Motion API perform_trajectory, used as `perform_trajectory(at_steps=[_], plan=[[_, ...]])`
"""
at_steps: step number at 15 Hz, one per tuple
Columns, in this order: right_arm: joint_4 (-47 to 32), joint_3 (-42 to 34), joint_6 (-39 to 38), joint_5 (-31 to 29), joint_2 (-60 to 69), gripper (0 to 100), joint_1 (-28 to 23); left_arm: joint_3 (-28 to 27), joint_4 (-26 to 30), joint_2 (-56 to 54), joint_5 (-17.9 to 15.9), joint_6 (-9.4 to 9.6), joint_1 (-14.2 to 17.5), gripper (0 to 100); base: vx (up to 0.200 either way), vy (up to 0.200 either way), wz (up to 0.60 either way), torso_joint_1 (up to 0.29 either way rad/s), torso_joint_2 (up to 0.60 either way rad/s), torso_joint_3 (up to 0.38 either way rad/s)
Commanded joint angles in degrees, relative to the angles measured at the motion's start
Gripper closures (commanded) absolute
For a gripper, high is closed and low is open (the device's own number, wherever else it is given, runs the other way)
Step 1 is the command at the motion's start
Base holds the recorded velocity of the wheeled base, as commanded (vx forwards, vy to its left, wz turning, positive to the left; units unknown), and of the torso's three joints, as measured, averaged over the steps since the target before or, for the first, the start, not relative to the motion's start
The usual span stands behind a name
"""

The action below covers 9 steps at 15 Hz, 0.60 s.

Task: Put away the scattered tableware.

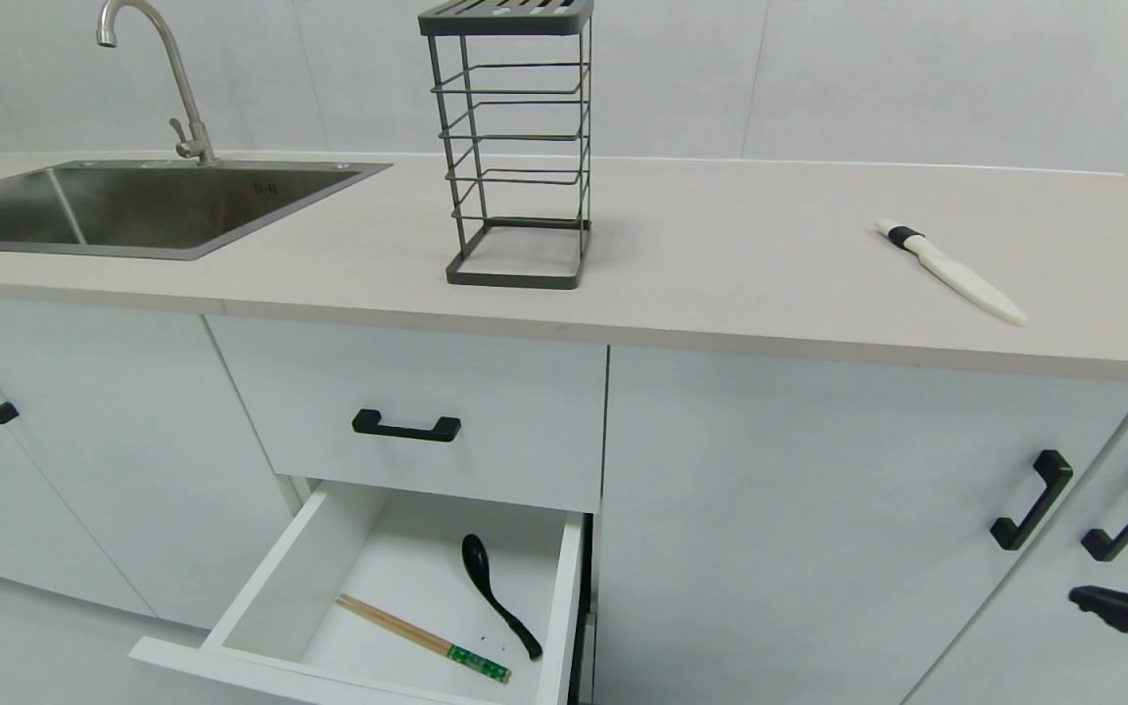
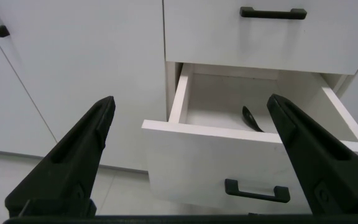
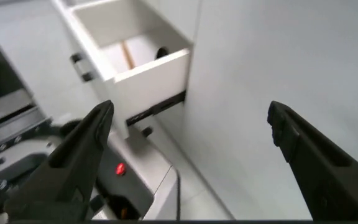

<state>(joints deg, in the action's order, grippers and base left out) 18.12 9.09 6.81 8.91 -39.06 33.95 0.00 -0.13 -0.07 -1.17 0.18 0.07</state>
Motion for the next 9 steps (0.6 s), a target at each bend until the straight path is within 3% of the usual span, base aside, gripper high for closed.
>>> perform_trajectory(at_steps=[1,2,6,9], plan=[[-0.3,0.1,2.2,0.7,7.8,0,-6.8,0.0,0.0,0.1,-0.1,-0.01,0.0,0,0.000,0.000,0.00,0.000,0.00,0.000],[-0.3,0.1,2.2,0.7,7.9,0,-7.0,0.0,0.0,0.1,0.0,-0.01,0.0,0,0.000,0.000,0.00,0.000,0.00,0.000],[-3.1,0.0,2.9,5.3,22.2,0,-29.3,0.0,0.0,0.1,0.0,0.43,0.0,0,0.000,0.000,0.00,0.000,0.00,0.000],[-7.2,-3.7,3.0,7.0,32.9,0,-37.1,0.0,0.0,0.1,0.0,0.43,0.0,0,0.000,0.000,0.00,0.000,0.00,0.000]])
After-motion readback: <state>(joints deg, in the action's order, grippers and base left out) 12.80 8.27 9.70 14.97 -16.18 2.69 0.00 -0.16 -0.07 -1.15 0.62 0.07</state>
